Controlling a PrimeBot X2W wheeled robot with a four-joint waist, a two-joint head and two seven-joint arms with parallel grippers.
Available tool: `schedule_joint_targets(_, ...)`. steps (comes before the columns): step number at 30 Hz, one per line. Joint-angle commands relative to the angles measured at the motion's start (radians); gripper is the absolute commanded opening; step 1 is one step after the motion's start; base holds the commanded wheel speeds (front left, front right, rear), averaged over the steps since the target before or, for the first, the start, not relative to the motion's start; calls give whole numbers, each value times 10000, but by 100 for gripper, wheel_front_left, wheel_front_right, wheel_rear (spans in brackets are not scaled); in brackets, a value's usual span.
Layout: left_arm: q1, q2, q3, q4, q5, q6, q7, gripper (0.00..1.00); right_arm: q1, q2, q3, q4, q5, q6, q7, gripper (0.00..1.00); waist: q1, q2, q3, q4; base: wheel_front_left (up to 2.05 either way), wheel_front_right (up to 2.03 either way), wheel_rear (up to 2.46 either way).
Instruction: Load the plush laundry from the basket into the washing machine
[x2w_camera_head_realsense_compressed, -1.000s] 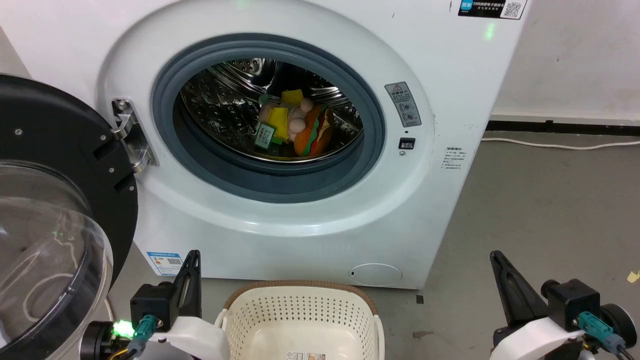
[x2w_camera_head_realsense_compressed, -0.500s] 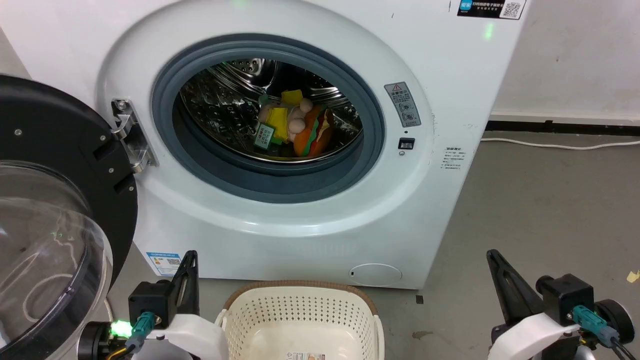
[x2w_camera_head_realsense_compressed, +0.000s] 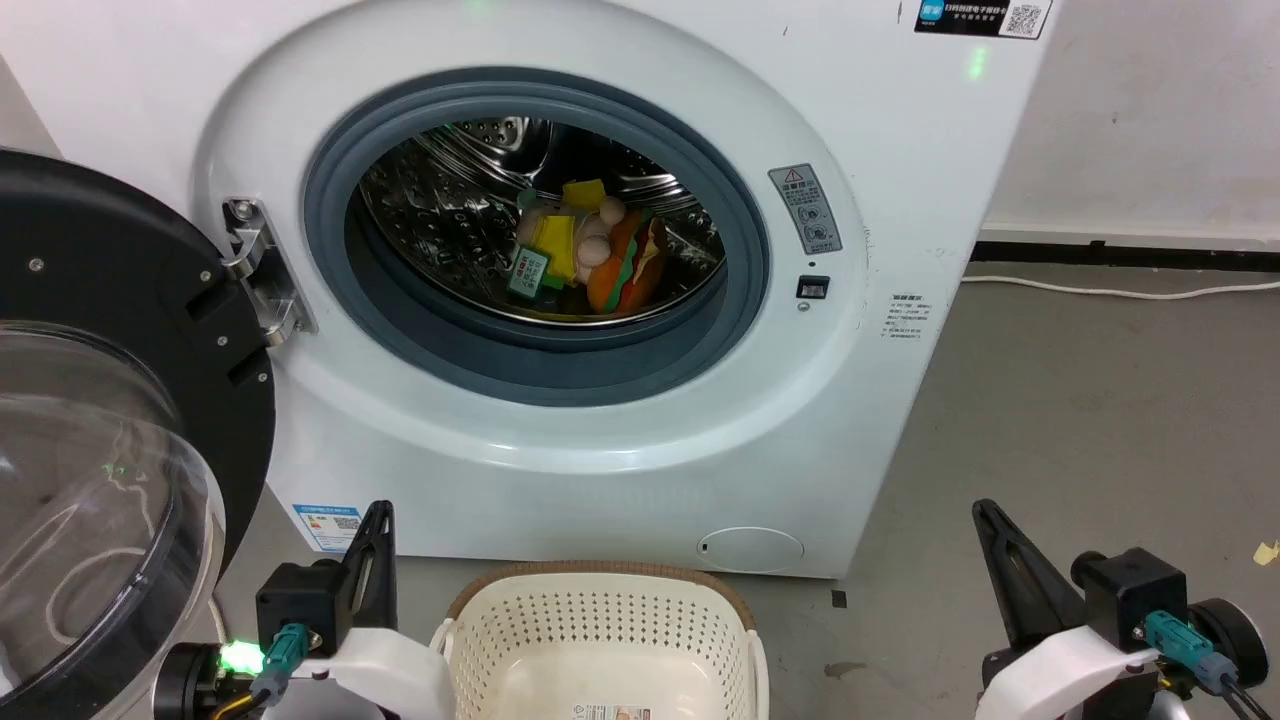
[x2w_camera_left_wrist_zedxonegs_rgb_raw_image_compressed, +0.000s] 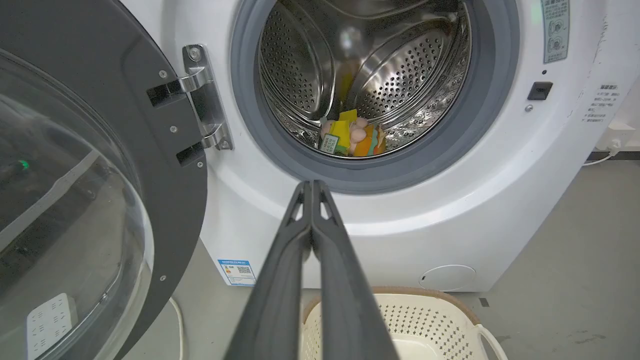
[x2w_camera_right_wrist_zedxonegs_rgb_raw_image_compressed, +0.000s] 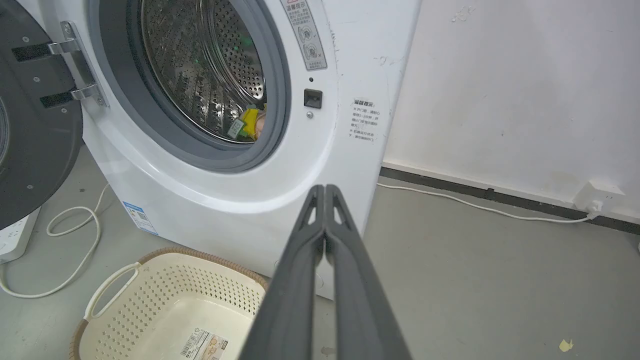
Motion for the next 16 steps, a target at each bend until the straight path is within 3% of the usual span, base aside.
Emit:
schedule_joint_targets(1, -51, 1, 5, -41, 20, -43, 3, 0, -119, -14, -5, 28, -76, -9, 14, 0, 0, 0, 0, 1, 0, 0, 0)
schedule_joint_targets(16, -51, 1, 5, -41, 20, -43, 3, 0, -119, -14, -5, 28, -76, -9, 14, 0, 0, 0, 0, 1, 0, 0, 0)
